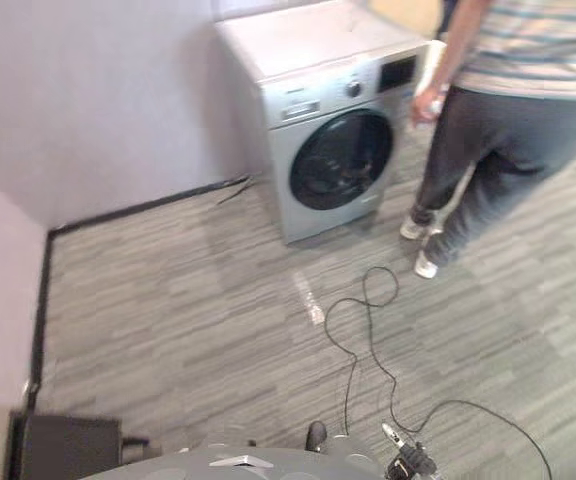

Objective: Organize washtable

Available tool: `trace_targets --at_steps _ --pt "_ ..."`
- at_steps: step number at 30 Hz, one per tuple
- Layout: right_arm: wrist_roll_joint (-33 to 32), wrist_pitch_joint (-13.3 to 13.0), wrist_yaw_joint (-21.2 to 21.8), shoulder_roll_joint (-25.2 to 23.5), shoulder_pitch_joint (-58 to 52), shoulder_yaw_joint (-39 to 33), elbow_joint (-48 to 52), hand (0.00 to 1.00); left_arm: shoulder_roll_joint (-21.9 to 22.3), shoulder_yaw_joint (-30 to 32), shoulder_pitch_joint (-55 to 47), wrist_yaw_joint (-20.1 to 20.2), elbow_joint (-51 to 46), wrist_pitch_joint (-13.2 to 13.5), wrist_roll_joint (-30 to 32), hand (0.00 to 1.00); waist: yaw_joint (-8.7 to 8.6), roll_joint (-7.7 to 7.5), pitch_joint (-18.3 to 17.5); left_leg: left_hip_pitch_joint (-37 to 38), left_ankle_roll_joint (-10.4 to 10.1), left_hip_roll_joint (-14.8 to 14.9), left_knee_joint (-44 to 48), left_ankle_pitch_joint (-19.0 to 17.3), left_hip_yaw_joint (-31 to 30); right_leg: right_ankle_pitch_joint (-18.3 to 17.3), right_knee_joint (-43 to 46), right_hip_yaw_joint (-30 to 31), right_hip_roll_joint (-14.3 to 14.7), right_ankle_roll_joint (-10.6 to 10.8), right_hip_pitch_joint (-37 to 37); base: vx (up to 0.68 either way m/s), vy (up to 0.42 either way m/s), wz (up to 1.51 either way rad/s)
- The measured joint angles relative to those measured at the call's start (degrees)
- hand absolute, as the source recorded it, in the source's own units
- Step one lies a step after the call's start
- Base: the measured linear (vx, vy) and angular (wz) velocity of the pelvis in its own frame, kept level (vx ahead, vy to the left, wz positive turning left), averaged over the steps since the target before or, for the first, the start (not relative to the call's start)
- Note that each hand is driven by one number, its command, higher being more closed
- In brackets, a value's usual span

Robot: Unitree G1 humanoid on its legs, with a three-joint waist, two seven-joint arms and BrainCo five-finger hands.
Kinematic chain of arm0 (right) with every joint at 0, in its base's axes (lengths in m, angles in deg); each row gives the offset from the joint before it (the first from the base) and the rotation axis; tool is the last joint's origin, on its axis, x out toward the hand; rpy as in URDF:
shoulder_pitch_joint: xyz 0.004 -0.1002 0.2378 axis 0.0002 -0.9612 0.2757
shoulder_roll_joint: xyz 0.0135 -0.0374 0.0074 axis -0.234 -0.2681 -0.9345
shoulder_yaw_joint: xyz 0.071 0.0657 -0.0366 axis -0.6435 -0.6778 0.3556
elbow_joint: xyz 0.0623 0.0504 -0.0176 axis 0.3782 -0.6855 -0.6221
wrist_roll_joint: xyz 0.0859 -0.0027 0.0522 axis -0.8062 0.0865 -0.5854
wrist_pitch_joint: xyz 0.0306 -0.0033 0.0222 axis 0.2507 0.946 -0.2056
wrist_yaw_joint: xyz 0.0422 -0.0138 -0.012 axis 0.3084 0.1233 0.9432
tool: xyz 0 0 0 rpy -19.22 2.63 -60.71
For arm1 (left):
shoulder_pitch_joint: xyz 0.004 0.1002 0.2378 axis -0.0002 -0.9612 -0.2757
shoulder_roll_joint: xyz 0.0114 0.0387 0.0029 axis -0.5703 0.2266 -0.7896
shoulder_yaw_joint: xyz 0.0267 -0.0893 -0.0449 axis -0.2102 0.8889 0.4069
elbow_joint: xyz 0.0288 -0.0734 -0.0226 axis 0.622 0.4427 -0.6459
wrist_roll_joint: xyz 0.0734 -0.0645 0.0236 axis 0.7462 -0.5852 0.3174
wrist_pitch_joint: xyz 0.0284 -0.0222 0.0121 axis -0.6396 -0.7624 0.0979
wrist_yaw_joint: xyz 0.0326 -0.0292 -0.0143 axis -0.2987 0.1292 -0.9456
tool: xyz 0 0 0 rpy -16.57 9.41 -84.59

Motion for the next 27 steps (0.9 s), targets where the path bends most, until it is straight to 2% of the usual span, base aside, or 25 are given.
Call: trace_targets --at_steps 3,4,5,6,7,9,10,11,12,13,14,15,16,17,18,19,20,21,22,23,24,25,26,27 --pt "0.10 -0.03 0.01 -0.02 -0.76 0.84 0.36 0.00 0.73 1.15 -0.23 0.07 -1.00 0.04 0.03 0.00 0.34 0.02 -0.03 -3.35 -0.39 -3.26 -7.57 -0.31 -3.78 -1.11 -0.03 5.48 0.20 0.38 2.43 -0.19 0.158 -1.09" --pt "0.17 -0.04 0.14 -0.16 -0.85 0.95 0.35 0.00 1.41 1.42 -0.61 -0.06 -1.96 0.14 0.03 0.00 1.11 0.39 -0.38 -4.00 -1.72 -4.20 -13.71 0.97 -6.78 -2.07 0.03 8.20 0.57 0.67 2.72 -0.06 0.210 -1.28" --pt "0.16 -0.07 0.25 -0.35 -0.77 0.49 0.37 0.00 1.87 1.48 -0.88 -0.18 -2.13 0.36 -0.01 0.00 1.43 0.95 -0.58 -4.51 -0.54 -4.03 -17.30 3.64 -8.77 -2.91 0.37 10.58 1.42 1.09 2.96 0.15 0.250 -1.62" --pt "0.16 -0.09 0.11 -0.53 -1.05 0.43 0.44 0.00 2.11 2.22 -1.75 -0.14 -2.12 0.39 -0.06 0.00 1.38 1.61 -1.49 -3.68 1.92 -3.49 -16.35 5.69 -7.65 -4.46 2.06 13.36 2.21 1.65 3.20 0.33 0.210 -1.30" --pt "0.20 -0.07 0.11 -1.01 -1.37 1.09 0.57 0.00 1.56 2.71 -2.17 -0.13 -2.20 0.40 -0.06 0.00 1.25 0.86 -1.75 -3.06 1.98 -3.30 -15.94 4.34 -5.08 -5.71 3.53 14.78 1.68 2.05 3.23 0.35 0.183 -1.18" --pt "0.62 0.09 0.34 -2.02 -2.35 2.46 0.77 0.00 -0.03 2.69 -2.22 0.26 -2.29 0.53 -0.06 0.00 1.34 -1.96 -2.83 -0.95 3.37 -3.65 -16.14 1.42 -0.52 -8.20 8.66 16.00 0.05 3.52 2.29 0.36 0.116 -1.01" --pt "0.61 0.18 0.53 -2.61 -2.70 2.46 1.79 0.00 -0.26 2.69 -2.04 0.50 -2.22 0.51 -0.06 0.00 1.43 -2.37 -2.80 0.52 3.94 -3.56 -16.34 0.11 1.02 -8.84 12.72 15.19 -0.03 4.27 0.89 0.42 0.078 -1.01" --pt "0.57 0.02 0.86 -2.61 -2.97 2.45 2.93 0.00 -0.51 2.67 -1.46 0.71 -2.12 0.43 -0.04 0.00 1.15 -2.58 -2.72 2.35 4.24 -3.33 -16.69 -0.88 2.58 -9.49 19.77 13.75 0.06 7.37 -2.22 0.39 0.061 -1.02" --pt "0.56 -0.01 1.36 -2.87 -3.21 2.41 4.22 0.00 -0.89 2.52 -1.35 0.78 -2.12 0.28 -0.05 0.00 1.00 -2.85 -2.54 4.27 4.55 -3.11 -16.82 -1.35 4.63 -8.75 32.16 11.40 -0.27 13.34 -7.98 0.37 0.033 -0.85" --pt "0.53 -0.06 1.37 -3.06 -3.24 2.07 4.86 0.00 -1.11 2.53 -1.14 0.76 -2.12 0.23 -0.06 0.00 0.51 -3.09 -2.39 5.98 4.56 -2.83 -16.95 -2.00 6.06 -7.56 39.90 8.93 -1.30 15.53 -11.37 0.30 0.021 -0.70" --pt "0.52 -0.04 1.38 -3.08 -3.22 1.57 4.97 0.00 -1.19 2.55 0.12 0.70 -2.10 0.17 -0.06 0.00 0.11 -3.05 -2.39 8.76 4.18 -2.42 -18.13 -2.34 7.66 -7.72 45.45 4.76 -3.97 15.12 -14.34 0.19 0.008 -0.46" --pt "0.48 -0.01 1.33 -3.06 -3.18 0.84 4.98 0.00 -1.01 2.55 0.96 0.52 -2.06 0.02 -0.10 0.00 0.20 -2.69 -2.34 11.62 4.13 -1.86 -20.27 -2.36 9.03 -8.30 46.05 0.32 -6.93 13.32 -15.56 0.10 0.010 -0.42" --pt "0.47 -0.02 1.32 -2.98 -3.04 0.59 4.99 0.00 -0.70 2.61 1.39 0.48 -2.00 -0.01 -0.11 0.00 0.37 -2.33 -2.40 13.14 3.96 -1.37 -21.88 -2.46 9.74 -8.94 45.23 -2.79 -8.63 12.12 -16.18 0.01 0.011 -0.56" --pt "0.44 -0.18 1.30 -3.06 -2.54 -0.14 5.04 0.00 -0.16 3.30 2.30 0.39 -1.99 0.08 -0.12 0.00 0.42 -1.88 -2.46 15.92 3.27 0.08 -24.41 -2.84 11.47 -9.91 41.65 -8.88 -11.34 10.26 -17.29 -0.05 -0.002 -0.78" --pt "0.44 -0.51 1.28 -3.17 -2.21 -1.05 5.01 0.00 0.06 3.96 3.08 0.16 -1.99 0.23 0.03 0.00 0.40 -1.75 -2.47 18.58 2.29 1.45 -26.62 -3.31 13.41 -9.74 35.91 -14.70 -13.15 9.30 -17.94 -0.07 -0.015 -0.86" --pt "0.44 -0.52 1.29 -3.20 -2.11 -1.76 4.95 0.00 0.07 3.89 3.10 0.14 -1.95 0.24 0.07 0.00 0.38 -1.70 -2.46 20.19 1.66 1.92 -27.74 -3.29 14.50 -9.14 32.25 -17.38 -13.32 8.66 -18.03 -0.07 -0.039 -0.93" --pt "0.40 -0.52 1.23 -3.55 -2.10 -3.37 4.88 0.00 0.06 3.72 2.96 0.20 -1.81 0.24 0.15 0.00 0.09 -1.61 -2.48 22.96 0.10 2.98 -30.37 -3.15 16.67 -7.12 24.66 -20.77 -12.99 7.53 -18.40 0.00 -0.086 -0.71" --pt "0.40 -0.49 1.16 -4.18 -2.24 -5.36 4.54 0.00 -0.20 3.64 3.17 0.33 -1.39 0.21 0.19 0.00 -0.79 -1.85 -2.52 24.30 -1.66 3.39 -31.22 -3.00 16.99 -3.86 18.39 -21.59 -11.87 6.22 -18.79 0.07 -0.143 -0.54" --pt "0.28 -0.46 1.05 -4.73 -2.52 -6.28 4.34 0.00 -0.30 3.67 3.22 0.40 -1.47 0.14 0.44 0.00 -1.07 -2.03 -2.60 24.55 -2.28 3.47 -30.81 -3.03 16.79 -1.82 16.58 -21.51 -11.67 5.24 -19.05 0.28 -0.330 -0.21" --pt "0.14 -0.31 0.72 -4.62 -3.22 -6.90 4.19 0.00 -0.16 4.16 3.21 0.56 -1.78 -0.13 0.76 0.00 -1.50 -1.76 -2.62 25.17 -3.11 4.25 -28.86 -2.90 15.48 3.63 16.40 -20.91 -10.94 1.24 -18.33 0.46 -0.504 -0.18" --pt "0.14 0.24 0.63 -4.52 -4.34 -8.20 4.31 0.00 0.71 5.74 3.28 0.78 -1.69 -0.38 1.20 0.00 -2.14 -0.57 -3.13 24.59 -4.71 6.03 -23.66 -1.85 13.58 2.02 17.85 -20.97 -9.80 0.63 -17.42 0.45 -0.535 -0.22" --pt "0.07 0.39 0.67 -4.46 -4.66 -8.22 4.40 0.00 1.19 6.75 3.30 0.84 -1.73 -0.42 1.82 0.00 -2.24 -0.18 -3.42 23.11 -5.21 7.01 -19.31 -0.84 12.79 0.78 18.05 -20.79 -9.06 0.35 -16.72 0.37 -0.517 -0.48" --pt "0.08 0.46 0.74 -4.17 -4.90 -8.24 4.84 0.00 2.13 9.01 3.13 0.94 -1.83 -0.56 2.42 0.00 -2.11 0.40 -3.20 19.76 -3.16 8.45 -8.94 3.27 11.48 -1.32 17.77 -19.73 -6.92 -0.27 -14.38 0.24 -0.462 -0.76" --pt "0.10 0.46 0.89 -3.65 -4.70 -7.69 5.19 0.00 2.53 10.55 3.16 1.04 -2.11 -0.65 2.82 0.00 -1.96 1.40 -2.83 15.34 0.85 9.27 3.01 12.75 8.60 -3.10 16.41 -17.80 -4.69 -0.79 -11.40 0.20 -0.448 -0.92"
